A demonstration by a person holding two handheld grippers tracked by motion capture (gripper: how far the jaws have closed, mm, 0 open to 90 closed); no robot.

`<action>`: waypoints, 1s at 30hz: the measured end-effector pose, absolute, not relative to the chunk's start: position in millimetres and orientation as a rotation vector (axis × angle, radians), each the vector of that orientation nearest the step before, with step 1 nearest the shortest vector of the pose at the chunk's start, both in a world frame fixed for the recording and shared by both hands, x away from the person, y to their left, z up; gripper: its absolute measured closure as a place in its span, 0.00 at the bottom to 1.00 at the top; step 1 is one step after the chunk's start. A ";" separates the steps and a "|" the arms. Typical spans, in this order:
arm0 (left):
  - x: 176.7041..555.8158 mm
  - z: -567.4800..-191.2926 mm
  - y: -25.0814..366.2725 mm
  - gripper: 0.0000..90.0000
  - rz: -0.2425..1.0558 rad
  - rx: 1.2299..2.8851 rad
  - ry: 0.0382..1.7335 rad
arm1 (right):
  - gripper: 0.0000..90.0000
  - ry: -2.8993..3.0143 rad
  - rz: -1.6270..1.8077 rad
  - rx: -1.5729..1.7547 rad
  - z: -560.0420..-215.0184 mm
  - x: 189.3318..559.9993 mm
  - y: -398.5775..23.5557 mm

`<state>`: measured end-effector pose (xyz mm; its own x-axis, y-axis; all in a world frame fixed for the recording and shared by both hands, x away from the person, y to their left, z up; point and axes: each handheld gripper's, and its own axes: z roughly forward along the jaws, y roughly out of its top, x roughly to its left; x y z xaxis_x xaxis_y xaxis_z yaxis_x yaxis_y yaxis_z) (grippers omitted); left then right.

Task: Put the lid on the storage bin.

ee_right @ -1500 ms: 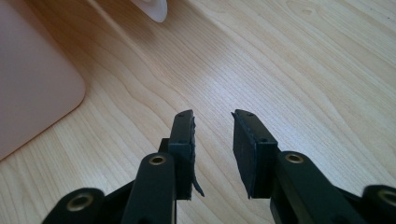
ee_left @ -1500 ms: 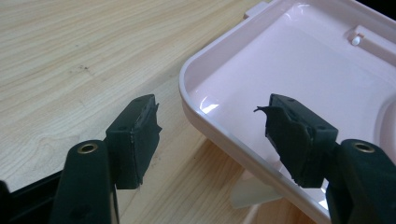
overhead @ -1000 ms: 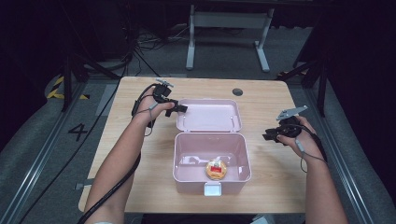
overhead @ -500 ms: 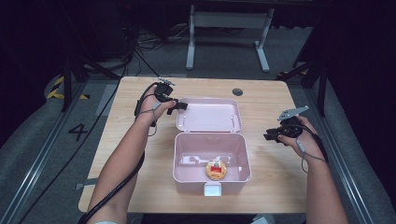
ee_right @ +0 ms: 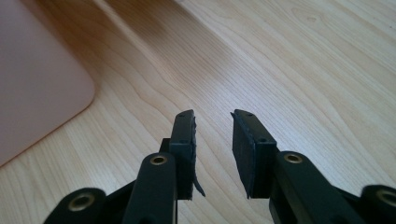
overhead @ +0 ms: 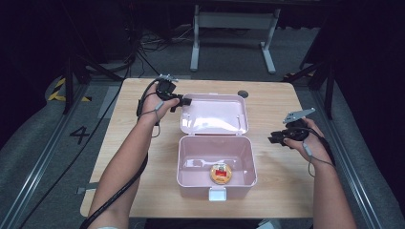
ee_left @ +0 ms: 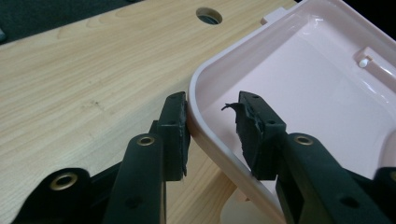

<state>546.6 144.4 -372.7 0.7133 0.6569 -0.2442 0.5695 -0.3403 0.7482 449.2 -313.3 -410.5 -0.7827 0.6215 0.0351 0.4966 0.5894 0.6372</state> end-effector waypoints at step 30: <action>510.4 -311.0 149.0 0.83 0.329 1.930 0.819 | 0.79 2.617 1.012 0.849 -390.3 436.6 -303.8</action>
